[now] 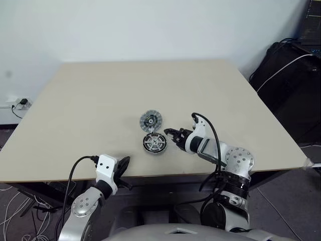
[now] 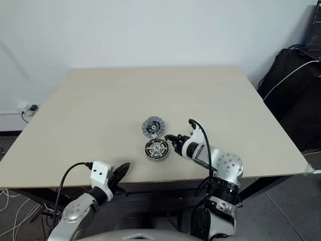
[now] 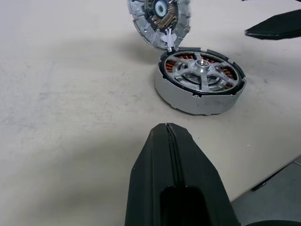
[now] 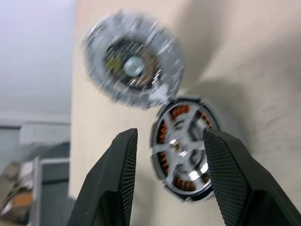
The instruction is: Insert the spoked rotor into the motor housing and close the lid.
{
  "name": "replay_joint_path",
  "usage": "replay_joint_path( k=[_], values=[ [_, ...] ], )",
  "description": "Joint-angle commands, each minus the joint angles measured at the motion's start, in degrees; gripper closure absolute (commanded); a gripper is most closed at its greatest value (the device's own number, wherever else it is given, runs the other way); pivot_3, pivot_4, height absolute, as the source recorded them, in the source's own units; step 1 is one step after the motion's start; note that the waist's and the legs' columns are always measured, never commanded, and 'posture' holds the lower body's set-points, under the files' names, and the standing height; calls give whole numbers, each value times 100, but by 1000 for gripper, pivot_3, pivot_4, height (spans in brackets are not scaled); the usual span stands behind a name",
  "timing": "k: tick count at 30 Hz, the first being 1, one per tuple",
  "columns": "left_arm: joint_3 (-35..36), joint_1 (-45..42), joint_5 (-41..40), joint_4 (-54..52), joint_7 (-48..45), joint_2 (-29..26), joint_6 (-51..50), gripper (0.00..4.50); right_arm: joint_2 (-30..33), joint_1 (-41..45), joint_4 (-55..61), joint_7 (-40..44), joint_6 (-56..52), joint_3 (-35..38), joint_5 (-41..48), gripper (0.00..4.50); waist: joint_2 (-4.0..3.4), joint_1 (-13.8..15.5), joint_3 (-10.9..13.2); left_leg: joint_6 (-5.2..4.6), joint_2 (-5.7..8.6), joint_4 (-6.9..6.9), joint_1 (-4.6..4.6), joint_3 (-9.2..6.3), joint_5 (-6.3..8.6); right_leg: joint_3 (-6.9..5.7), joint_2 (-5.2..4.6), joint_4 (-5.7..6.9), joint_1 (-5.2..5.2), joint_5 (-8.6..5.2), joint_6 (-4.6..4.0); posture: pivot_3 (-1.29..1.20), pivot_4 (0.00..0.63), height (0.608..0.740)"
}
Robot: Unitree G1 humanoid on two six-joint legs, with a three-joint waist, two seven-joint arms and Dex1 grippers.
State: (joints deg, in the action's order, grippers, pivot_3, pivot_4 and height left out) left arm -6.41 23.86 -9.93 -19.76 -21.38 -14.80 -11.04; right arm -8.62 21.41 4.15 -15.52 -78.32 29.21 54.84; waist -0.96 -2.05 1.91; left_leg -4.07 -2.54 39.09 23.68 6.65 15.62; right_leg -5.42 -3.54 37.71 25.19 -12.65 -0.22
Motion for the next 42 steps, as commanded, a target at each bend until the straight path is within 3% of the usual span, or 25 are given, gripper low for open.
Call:
replay_joint_path(
  k=[1,5,9,13,22,32,42],
  values=[
    [-46,-82,-32,-221,-54,-5,21,4500,162,-355,577,306,542,-758,-478,2152,0,3,0,0,0,0,0,0,0,0,0,-1,0,0,0,0,0,740],
    [-62,-135,-44,-189,-73,-10,31,4500,1424,-663,1174,1319,1774,-3206,-2010,3102,-1,-21,1,-6,3,0,3,4,2,4,0,-7,2,-1,-1,0,0,740],
    [-72,-169,-50,-167,-84,-12,32,4500,1751,-561,992,1778,2356,-4257,-2749,4462,19,-34,2,-5,-4,0,-10,4,1,2,6,-2,-2,-1,-1,0,0,740],
    [-101,-165,-37,-165,-75,4,45,4500,1688,-285,612,2044,2651,-4669,-3211,4462,27,1,7,-2,-3,3,-7,3,0,-1,3,1,-2,-2,-2,0,0,740],
    [-58,-22,-32,-233,-10,20,102,4500,1379,139,48,2435,2934,-4668,-3663,4462,47,28,3,18,1,4,-1,5,16,0,-2,-3,1,0,0,0,0,740],
    [-30,61,-32,-288,46,18,110,4500,1291,-104,-581,2676,2539,-4717,-3954,4462,49,30,-4,20,1,6,-5,7,16,0,-3,0,-3,0,-1,0,0,740],
    [-43,-30,-34,-230,32,26,103,4500,1493,306,60,3112,2833,-4493,-3980,4462,53,29,-13,22,0,8,-8,7,16,0,-4,3,-3,1,0,0,0,740]
  ],
)
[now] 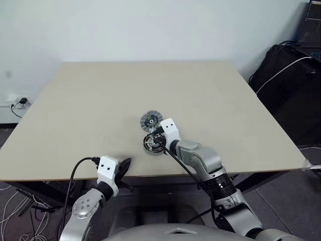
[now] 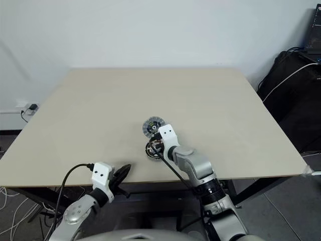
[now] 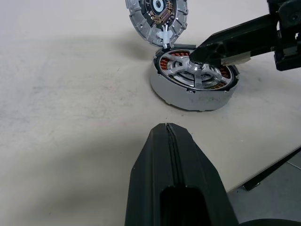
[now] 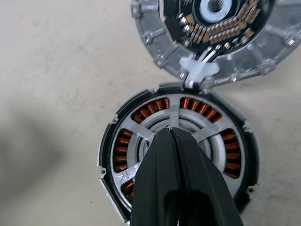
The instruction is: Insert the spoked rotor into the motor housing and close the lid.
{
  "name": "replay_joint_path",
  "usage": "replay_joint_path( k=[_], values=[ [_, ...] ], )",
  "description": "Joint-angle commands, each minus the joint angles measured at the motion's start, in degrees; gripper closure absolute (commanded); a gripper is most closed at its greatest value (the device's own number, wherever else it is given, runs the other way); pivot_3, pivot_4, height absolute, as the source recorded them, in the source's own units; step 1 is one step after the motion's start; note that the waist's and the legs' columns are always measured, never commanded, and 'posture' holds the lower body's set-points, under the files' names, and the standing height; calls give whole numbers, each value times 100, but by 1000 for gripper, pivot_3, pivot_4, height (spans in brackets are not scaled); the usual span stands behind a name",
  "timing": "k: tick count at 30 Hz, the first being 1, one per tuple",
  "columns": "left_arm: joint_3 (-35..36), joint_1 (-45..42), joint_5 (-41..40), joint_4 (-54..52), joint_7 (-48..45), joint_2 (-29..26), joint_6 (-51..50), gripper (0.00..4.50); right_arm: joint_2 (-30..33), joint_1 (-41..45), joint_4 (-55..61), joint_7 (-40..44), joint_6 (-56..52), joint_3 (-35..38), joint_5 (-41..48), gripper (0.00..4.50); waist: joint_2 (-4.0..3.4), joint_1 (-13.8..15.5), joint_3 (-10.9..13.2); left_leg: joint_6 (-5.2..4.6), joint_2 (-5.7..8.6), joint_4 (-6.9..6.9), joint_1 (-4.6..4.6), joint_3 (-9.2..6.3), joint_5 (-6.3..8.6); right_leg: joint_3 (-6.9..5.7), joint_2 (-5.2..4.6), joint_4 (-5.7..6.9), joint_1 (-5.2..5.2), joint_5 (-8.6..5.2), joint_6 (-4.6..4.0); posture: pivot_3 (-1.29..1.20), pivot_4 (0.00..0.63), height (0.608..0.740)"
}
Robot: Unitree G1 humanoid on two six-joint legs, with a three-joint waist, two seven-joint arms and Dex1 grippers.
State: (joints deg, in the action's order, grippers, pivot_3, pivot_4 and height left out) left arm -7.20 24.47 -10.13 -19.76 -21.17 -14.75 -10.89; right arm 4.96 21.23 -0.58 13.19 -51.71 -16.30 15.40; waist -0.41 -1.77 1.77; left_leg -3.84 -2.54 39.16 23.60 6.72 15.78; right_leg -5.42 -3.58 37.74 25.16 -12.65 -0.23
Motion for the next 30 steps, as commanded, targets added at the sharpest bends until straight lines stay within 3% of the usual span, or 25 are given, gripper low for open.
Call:
replay_joint_path(
  k=[1,4,7,11,13,20,30],
  values=[
    [27,-110,-17,-215,5,28,93,4500,293,434,683,409,135,-32,-55,4462,-2,2,1,0,0,0,2,0,0,-1,0,0,2,0,0,0,0,740],
    [-5,-163,-12,-165,-2,50,100,4500,822,751,974,1014,-71,-416,-88,4462,-1,3,1,-3,1,0,2,0,-1,-3,2,0,2,0,0,0,0,740],
    [-46,-217,-4,-100,-13,87,124,4500,1598,1130,1200,1876,-154,-1159,-225,3853,0,4,0,-27,1,0,1,0,-15,-9,3,-1,2,-1,-2,0,0,740],
    [-86,-254,21,-34,-11,159,159,4500,2524,1563,1494,3186,391,-2130,-501,2571,3,29,-1,-29,2,0,1,-4,-15,-14,0,-3,0,-2,-4,0,0,740],
    [-101,-251,27,2,-8,196,197,4500,2815,1867,1432,3741,687,-2552,-756,2571,2,26,1,-29,2,2,1,-1,-14,-16,1,-2,2,-2,-4,0,0,740],
    [-111,-160,49,55,53,298,344,4500,2690,2449,585,4608,1332,-3037,-1326,2571,8,56,1,-29,0,6,-2,-3,-15,-19,1,2,0,-1,-3,0,0,740],
    [-104,2,74,-30,194,403,440,4500,2042,2713,-689,5074,1996,-3205,-2030,2571,9,77,0,-28,2,10,0,0,-15,-17,-2,5,0,0,-5,0,0,740]
  ],
)
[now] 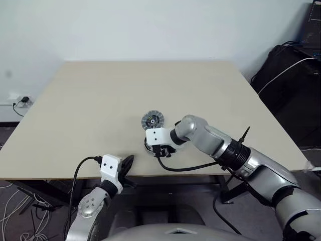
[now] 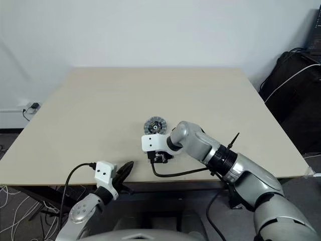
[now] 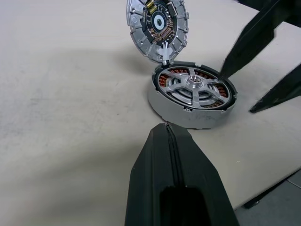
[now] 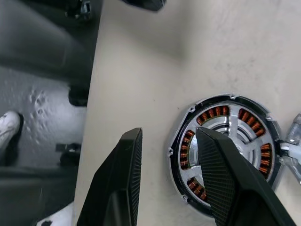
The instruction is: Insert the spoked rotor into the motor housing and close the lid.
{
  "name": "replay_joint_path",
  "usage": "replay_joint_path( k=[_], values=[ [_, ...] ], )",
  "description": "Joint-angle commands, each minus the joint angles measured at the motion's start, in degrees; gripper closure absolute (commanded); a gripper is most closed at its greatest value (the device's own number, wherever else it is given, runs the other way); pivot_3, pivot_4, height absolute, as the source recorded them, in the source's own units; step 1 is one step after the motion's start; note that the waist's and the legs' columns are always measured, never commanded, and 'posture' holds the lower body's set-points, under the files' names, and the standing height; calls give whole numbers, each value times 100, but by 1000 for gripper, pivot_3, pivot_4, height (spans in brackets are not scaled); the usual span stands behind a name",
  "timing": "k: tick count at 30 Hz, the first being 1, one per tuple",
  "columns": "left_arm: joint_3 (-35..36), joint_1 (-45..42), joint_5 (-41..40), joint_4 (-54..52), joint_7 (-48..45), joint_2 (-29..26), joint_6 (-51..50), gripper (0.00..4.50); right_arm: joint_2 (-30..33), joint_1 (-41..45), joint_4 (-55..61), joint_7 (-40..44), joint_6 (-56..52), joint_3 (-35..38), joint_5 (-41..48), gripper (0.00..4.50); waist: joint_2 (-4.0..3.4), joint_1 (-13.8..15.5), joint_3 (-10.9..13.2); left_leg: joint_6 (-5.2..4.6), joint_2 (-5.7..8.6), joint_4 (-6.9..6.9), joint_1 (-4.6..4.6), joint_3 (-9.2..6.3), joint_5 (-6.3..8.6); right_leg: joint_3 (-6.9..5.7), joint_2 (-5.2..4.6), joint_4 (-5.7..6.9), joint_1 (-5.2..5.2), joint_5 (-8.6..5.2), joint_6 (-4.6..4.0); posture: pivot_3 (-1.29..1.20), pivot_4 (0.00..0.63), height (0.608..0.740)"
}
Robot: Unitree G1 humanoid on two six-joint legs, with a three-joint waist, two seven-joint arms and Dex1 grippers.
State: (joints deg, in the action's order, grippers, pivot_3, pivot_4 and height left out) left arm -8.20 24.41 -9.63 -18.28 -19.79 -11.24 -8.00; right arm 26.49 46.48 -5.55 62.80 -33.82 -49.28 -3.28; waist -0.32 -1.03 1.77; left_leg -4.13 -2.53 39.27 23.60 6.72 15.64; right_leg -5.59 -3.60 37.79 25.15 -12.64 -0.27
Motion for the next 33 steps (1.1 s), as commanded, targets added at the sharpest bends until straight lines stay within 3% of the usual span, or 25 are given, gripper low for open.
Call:
replay_joint_path(
  k=[1,18,21,25,33],
  values=[
    [-6,19,26,-182,68,54,157,4500,-154,186,-271,140,242,116,-203,2571,0,5,0,0,0,1,1,0,0,0,0,1,0,0,0,0,0,740],
    [-11,101,21,-156,171,159,288,4500,-262,56,-983,509,633,82,-981,2571,-1,9,-1,2,-1,2,0,1,0,0,0,4,1,2,-4,0,0,740],
    [-6,100,22,-144,181,170,309,4500,-266,-7,-963,537,669,105,-1069,3173,-1,12,-1,2,0,5,0,1,0,0,0,4,0,3,-4,0,0,740],
    [61,89,-59,-144,204,239,361,4500,-335,-63,-965,550,612,257,-1013,4446,-1,17,-2,2,0,7,0,1,1,0,-1,5,-1,3,-4,0,0,740],
    [85,76,-75,-108,217,260,385,4500,-384,-142,-1013,349,557,497,-1059,4470,-1,18,-2,2,-1,8,0,1,0,0,1,7,-1,3,-4,0,0,740]
  ],
)
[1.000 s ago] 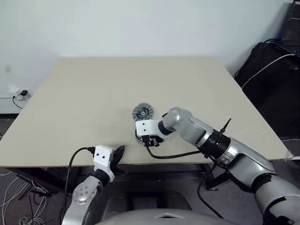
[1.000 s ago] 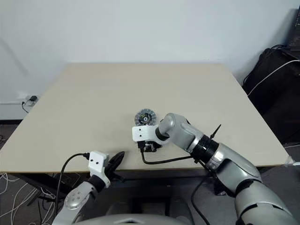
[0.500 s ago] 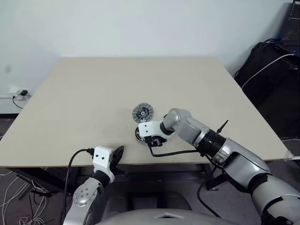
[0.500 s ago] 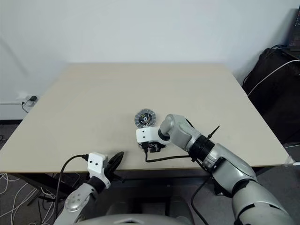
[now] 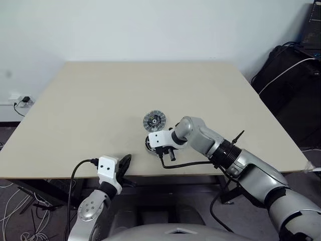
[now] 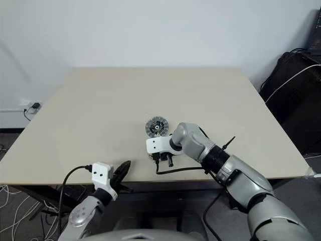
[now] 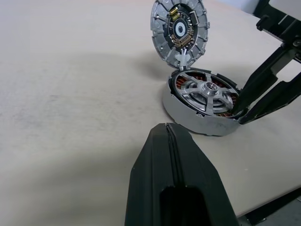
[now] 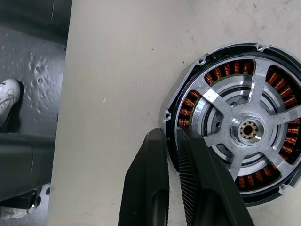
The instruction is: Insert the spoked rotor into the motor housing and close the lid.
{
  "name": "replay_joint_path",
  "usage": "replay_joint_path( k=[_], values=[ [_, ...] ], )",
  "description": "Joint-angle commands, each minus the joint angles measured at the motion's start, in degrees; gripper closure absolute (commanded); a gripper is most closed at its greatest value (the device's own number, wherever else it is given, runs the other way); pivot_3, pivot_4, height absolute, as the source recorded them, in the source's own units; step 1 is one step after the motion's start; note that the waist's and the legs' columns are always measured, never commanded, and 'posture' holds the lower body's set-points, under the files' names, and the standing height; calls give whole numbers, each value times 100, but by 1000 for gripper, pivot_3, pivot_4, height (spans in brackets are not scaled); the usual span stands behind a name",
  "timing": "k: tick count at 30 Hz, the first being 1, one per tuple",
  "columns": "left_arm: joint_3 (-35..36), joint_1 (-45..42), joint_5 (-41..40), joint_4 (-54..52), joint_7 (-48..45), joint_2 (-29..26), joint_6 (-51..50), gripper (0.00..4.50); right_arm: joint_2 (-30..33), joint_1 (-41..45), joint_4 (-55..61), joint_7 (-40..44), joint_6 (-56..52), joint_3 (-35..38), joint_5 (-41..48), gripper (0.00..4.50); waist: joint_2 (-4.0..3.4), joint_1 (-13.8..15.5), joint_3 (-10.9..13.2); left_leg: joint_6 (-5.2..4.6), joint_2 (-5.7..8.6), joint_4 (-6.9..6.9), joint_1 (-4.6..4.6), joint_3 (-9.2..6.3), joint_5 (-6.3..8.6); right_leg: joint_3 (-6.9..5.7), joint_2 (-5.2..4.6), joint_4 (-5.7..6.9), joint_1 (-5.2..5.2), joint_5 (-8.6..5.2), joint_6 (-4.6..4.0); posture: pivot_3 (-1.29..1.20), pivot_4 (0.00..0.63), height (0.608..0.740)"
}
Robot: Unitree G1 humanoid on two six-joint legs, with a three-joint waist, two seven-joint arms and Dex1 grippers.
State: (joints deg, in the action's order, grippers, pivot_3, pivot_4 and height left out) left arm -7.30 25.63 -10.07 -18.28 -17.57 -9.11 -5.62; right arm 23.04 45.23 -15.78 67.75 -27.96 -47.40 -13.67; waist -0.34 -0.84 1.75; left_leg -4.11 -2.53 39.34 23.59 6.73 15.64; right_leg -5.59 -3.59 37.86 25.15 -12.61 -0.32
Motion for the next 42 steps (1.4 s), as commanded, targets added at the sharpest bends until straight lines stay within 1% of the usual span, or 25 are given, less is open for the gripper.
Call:
replay_joint_path(
  k=[1,3,6,9,14,16,19,22,24,30,32,35,40,42],
  values=[
    [-9,-56,-28,-96,-3,53,147,4500,-57,-39,38,-210,-76,398,0,4470,0,0,0,0,0,1,0,0,0,0,0,0,-1,0,0,0,0,740],
    [-14,-73,-27,-75,-3,63,149,4500,-77,-87,119,-304,-205,580,41,4470,0,-3,0,0,-1,4,0,0,0,0,0,2,-1,2,-1,0,0,740],
    [-25,-92,-25,-44,-6,82,156,4500,-56,-254,457,-538,-747,1007,164,4470,0,8,1,22,-2,11,1,1,12,0,0,6,0,6,-3,0,0,740],
    [-25,-96,-22,9,-19,103,182,4500,104,-547,1241,-623,-1703,1417,335,4470,-1,30,1,24,-1,17,10,-1,14,-2,-3,6,2,6,-3,0,0,740],
    [-36,-76,-32,70,-44,127,223,4500,392,-1047,2650,-833,-3316,1844,629,4470,-1,24,1,19,-1,17,19,-1,17,0,-5,2,10,7,-4,0,0,740],
    [-53,-84,-35,98,-58,135,227,4500,441,-1212,3166,-980,-4017,2012,811,4470,-1,20,1,19,-2,17,19,-2,17,0,-6,3,14,5,-6,0,0,740],
    [-84,-124,-45,153,-104,142,227,4500,355,-1339,3703,-1316,-5001,2254,1083,4470,-2,9,1,21,-5,17,17,-2,18,-3,-3,6,15,5,-6,0,0,740],
    [-118,-172,-42,205,-158,142,218,4500,-68,-1379,3930,-1783,-6062,2670,1292,4470,-2,9,1,22,-5,19,15,-3,17,-4,-4,8,14,6,-7,0,0,740],
    [-135,-200,-41,225,-182,143,209,4500,-475,-1460,3941,-2120,-6412,2992,1396,4470,-2,12,1,22,-5,20,15,-2,17,-3,-4,9,14,7,-6,0,0,740],
    [-115,-238,-127,223,-202,154,184,4500,-1662,-1661,3297,-3237,-6454,3719,1649,4470,-3,-3,1,23,-4,18,19,0,18,-2,1,6,15,8,-5,0,0,740],
    [-103,-225,-129,224,-190,157,185,4500,-1942,-1672,3084,-3565,-6454,3915,1764,4470,-2,-5,1,22,-4,18,19,1,18,-2,2,6,13,9,-4,0,0,740],
    [-86,-160,-153,209,-169,180,197,4500,-2498,-1556,2616,-4172,-6454,4230,1766,4470,-2,-10,0,22,-2,19,19,2,18,-2,2,6,12,10,-2,0,0,740],
    [-81,-97,-156,183,-119,210,207,4500,-3234,-1320,1946,-5064,-6454,4878,1649,4470,-3,-39,-6,23,-3,18,15,0,17,-2,3,7,7,10,-2,0,0,740],
    [-83,-72,-158,166,-108,216,207,4500,-3409,-1214,1734,-5312,-6454,5017,1650,4470,1,-30,-19,23,-3,18,13,-1,17,-2,4,6,4,11,-1,0,0,740]
  ],
)
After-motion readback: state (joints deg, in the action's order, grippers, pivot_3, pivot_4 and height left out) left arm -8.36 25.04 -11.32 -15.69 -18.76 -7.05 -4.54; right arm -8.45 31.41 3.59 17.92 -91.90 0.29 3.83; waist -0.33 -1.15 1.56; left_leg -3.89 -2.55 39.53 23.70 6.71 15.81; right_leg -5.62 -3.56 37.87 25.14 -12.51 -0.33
